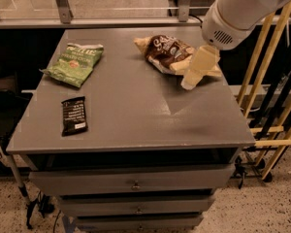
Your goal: Move brown chip bag near green jalapeno chip bag
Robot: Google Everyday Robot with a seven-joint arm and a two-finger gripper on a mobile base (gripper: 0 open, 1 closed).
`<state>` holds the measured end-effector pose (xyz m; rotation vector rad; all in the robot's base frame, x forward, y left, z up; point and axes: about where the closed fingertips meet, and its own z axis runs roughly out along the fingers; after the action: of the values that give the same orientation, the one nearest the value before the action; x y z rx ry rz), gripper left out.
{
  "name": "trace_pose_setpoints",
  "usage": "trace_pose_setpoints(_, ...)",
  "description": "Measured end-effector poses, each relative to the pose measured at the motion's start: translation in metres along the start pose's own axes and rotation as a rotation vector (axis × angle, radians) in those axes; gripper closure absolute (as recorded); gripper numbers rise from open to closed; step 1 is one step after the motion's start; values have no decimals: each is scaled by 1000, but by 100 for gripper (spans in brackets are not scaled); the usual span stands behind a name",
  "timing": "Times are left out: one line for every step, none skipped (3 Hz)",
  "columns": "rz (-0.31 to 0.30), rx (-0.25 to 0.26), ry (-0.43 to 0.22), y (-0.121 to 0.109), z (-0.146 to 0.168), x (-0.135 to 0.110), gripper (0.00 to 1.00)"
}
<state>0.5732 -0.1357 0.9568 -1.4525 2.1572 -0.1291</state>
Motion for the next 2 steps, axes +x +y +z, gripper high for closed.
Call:
trace_pose_setpoints(4, 27, -40, -22, 17, -1, 0)
trace_pose_setpoints(-14, -10, -80, -39, 50, -9, 0)
